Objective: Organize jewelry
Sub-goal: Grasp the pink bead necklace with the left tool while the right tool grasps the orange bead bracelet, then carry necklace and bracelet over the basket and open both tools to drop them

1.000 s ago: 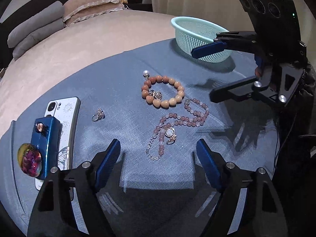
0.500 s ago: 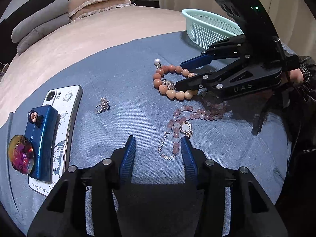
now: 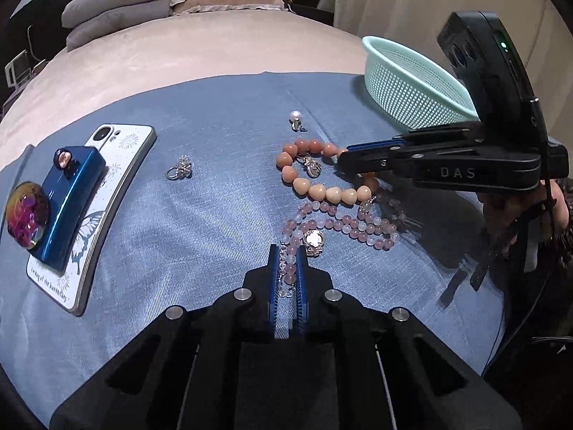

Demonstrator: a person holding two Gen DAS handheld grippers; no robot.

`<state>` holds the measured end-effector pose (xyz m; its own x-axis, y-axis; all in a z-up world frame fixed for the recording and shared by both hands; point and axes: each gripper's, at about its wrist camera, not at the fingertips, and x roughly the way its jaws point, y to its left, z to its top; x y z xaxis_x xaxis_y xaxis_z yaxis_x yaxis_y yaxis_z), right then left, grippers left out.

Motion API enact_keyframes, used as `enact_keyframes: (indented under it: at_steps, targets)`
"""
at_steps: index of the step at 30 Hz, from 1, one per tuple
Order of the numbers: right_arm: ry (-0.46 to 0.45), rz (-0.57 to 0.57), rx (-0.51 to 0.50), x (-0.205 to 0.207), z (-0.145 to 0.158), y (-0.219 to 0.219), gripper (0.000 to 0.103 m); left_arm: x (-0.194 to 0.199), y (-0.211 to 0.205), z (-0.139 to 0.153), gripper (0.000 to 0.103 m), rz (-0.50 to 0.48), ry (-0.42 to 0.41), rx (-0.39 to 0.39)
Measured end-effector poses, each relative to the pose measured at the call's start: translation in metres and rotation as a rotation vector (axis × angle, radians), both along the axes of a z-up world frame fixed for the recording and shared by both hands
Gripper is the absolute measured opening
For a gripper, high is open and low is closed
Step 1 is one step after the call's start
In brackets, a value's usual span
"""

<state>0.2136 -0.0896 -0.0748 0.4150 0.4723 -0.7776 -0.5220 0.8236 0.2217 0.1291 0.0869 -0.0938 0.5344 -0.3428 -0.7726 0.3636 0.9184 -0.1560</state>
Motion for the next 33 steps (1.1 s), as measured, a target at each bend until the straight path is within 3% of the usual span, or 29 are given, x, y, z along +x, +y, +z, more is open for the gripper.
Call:
enact_keyframes:
  at_steps: [6, 13, 16, 25, 33]
  targets:
    - [-0.051, -0.008, 0.033, -0.011, 0.035, -0.013, 0.011, -0.002, -0.002, 0.021, 0.009, 0.036, -0.026, 0.001]
    - [-0.146, -0.004, 0.045, -0.026, 0.085, -0.023, 0.011, -0.005, -0.001, 0.072, 0.009, 0.046, -0.107, -0.002]
    - [-0.179, -0.003, 0.046, -0.031, 0.105, -0.031, 0.011, -0.002, -0.002, 0.091, 0.009, 0.053, -0.089, -0.03]
    - [-0.282, -0.018, 0.042, -0.04, 0.155, -0.05, 0.011, 0.003, -0.038, 0.164, 0.006, -0.001, -0.176, 0.025]
    - [-0.352, -0.097, 0.04, -0.039, 0.189, -0.098, 0.011, 0.021, -0.082, 0.225, 0.006, -0.075, -0.269, 0.031]
